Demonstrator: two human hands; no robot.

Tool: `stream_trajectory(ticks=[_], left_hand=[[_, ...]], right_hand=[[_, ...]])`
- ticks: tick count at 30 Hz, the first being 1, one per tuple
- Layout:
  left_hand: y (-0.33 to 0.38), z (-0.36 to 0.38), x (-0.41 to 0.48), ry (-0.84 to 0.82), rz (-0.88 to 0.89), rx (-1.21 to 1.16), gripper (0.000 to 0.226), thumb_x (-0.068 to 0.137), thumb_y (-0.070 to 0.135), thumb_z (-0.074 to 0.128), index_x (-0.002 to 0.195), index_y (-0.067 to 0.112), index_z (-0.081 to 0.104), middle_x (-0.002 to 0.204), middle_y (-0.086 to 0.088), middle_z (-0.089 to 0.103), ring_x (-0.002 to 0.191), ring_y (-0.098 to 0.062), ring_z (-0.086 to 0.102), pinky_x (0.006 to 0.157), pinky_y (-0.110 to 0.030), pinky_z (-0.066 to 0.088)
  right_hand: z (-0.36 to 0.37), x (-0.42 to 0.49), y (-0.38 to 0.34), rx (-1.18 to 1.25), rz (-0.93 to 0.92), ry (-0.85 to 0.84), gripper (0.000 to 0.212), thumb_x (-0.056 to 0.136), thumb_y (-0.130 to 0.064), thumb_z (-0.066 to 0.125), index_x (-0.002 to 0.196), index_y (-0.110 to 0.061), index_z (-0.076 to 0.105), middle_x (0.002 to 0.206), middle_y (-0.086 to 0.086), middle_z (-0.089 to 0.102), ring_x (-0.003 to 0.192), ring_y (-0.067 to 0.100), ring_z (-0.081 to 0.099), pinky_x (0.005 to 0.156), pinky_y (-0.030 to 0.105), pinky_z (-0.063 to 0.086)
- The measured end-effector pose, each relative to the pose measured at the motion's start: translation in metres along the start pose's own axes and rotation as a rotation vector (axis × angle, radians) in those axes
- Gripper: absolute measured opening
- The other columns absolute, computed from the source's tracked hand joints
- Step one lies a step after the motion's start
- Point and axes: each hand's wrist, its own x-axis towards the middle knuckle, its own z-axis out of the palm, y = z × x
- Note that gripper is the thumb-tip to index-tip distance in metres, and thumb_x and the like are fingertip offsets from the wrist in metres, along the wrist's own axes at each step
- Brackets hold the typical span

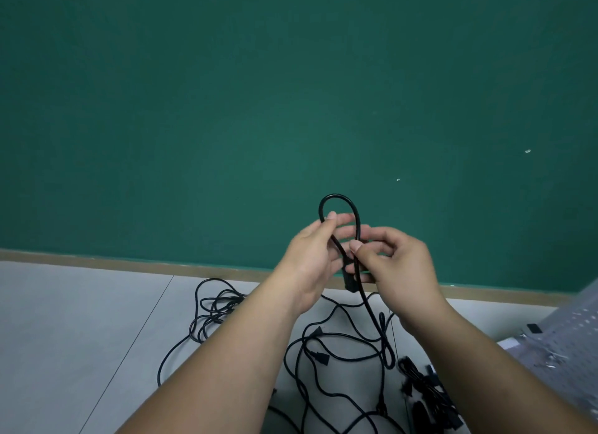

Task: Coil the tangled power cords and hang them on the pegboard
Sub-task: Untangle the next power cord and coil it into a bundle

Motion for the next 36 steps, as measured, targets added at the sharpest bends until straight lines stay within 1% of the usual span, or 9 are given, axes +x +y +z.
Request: stream_trajectory(ticks=[2, 7, 11, 13, 17, 20, 26, 28, 36], left_hand=[[-0.002, -0.001, -0.002, -0.038, -0.027, 0.071, 0.033, 0.116, 0.029, 0.042, 0.130, 0.011, 0.065, 0.119, -0.011, 0.077, 0.113, -0.033, 0.074, 0.103, -0.048, 0.057], [-0.009, 0.001, -0.004, -0.101, -0.069, 0.245, 0.036, 0.116, 0.030, 0.041, 0.130, 0.005, 0.063, 0.119, -0.017, 0.077, 0.109, -0.033, 0.076, 0.102, -0.043, 0.060], [-0.009, 0.004, -0.008, -0.172, -0.009, 0.391, 0.041, 0.117, 0.031, 0.034, 0.113, 0.003, 0.064, 0.084, -0.004, 0.074, 0.083, -0.018, 0.075, 0.089, -0.026, 0.061], [-0.007, 0.004, -0.007, -0.193, -0.001, 0.402, 0.043, 0.118, 0.031, 0.032, 0.116, 0.004, 0.064, 0.083, -0.010, 0.073, 0.080, -0.023, 0.074, 0.086, -0.030, 0.061], [-0.013, 0.004, -0.009, -0.261, -0.121, 0.495, 0.040, 0.117, 0.036, 0.033, 0.120, 0.008, 0.060, 0.072, -0.009, 0.062, 0.063, -0.025, 0.063, 0.070, -0.034, 0.057], [-0.018, 0.008, -0.010, -0.310, -0.152, 0.490, 0.040, 0.117, 0.036, 0.033, 0.115, 0.008, 0.062, 0.063, -0.001, 0.047, 0.054, -0.018, 0.047, 0.066, -0.038, 0.055], [-0.011, 0.000, -0.008, -0.378, -0.197, 0.570, 0.041, 0.116, 0.031, 0.037, 0.115, 0.002, 0.067, 0.064, 0.003, 0.039, 0.054, -0.013, 0.038, 0.060, -0.037, 0.057], [-0.011, -0.001, -0.009, -0.391, -0.202, 0.594, 0.040, 0.116, 0.033, 0.038, 0.110, 0.006, 0.067, 0.065, 0.004, 0.038, 0.055, -0.013, 0.036, 0.058, -0.035, 0.054], [-0.012, 0.011, -0.013, -0.306, -0.233, 0.364, 0.037, 0.113, 0.047, 0.040, 0.089, 0.020, 0.049, 0.065, 0.007, 0.029, 0.055, -0.011, 0.020, 0.047, -0.023, 0.022]], right_hand=[[-0.001, 0.001, 0.006, -0.107, -0.049, 0.090, 0.011, 0.096, -0.018, 0.077, 0.103, -0.027, 0.076, 0.079, 0.000, 0.078, 0.077, 0.022, 0.078, 0.078, 0.048, 0.065], [-0.010, 0.003, 0.008, -0.315, -0.138, 0.181, 0.009, 0.092, -0.027, 0.081, 0.093, -0.036, 0.079, 0.078, -0.009, 0.075, 0.074, 0.009, 0.070, 0.071, 0.031, 0.059], [-0.012, 0.005, 0.004, -0.454, -0.219, 0.168, 0.003, 0.092, -0.034, 0.081, 0.089, -0.035, 0.080, 0.085, -0.010, 0.068, 0.072, 0.008, 0.058, 0.061, 0.014, 0.041], [-0.013, 0.008, 0.002, -0.430, -0.242, 0.157, 0.003, 0.095, -0.031, 0.078, 0.095, -0.034, 0.078, 0.090, -0.011, 0.067, 0.070, 0.004, 0.058, 0.062, 0.011, 0.040], [-0.016, 0.015, -0.006, -0.222, -0.214, 0.056, 0.019, 0.104, -0.022, 0.067, 0.110, -0.037, 0.076, 0.092, -0.009, 0.073, 0.083, 0.025, 0.066, 0.073, 0.037, 0.061], [-0.023, 0.016, -0.016, -0.138, -0.189, -0.003, 0.021, 0.106, -0.016, 0.063, 0.106, -0.029, 0.080, 0.084, 0.001, 0.067, 0.062, 0.003, 0.056, 0.053, 0.017, 0.050], [-0.045, 0.028, -0.017, -0.724, -0.364, -0.048, 0.021, 0.108, -0.022, 0.058, 0.101, -0.033, 0.075, 0.072, -0.026, 0.063, 0.059, 0.003, 0.050, 0.055, 0.013, 0.033], [-0.049, 0.032, -0.016, -0.772, -0.420, -0.088, 0.020, 0.108, -0.019, 0.059, 0.103, -0.030, 0.075, 0.084, -0.016, 0.066, 0.067, 0.003, 0.053, 0.059, 0.012, 0.033], [-0.053, 0.036, -0.008, -0.353, -0.286, -0.092, 0.023, 0.107, -0.019, 0.061, 0.109, -0.035, 0.077, 0.082, -0.013, 0.069, 0.061, 0.009, 0.056, 0.057, 0.021, 0.045]])
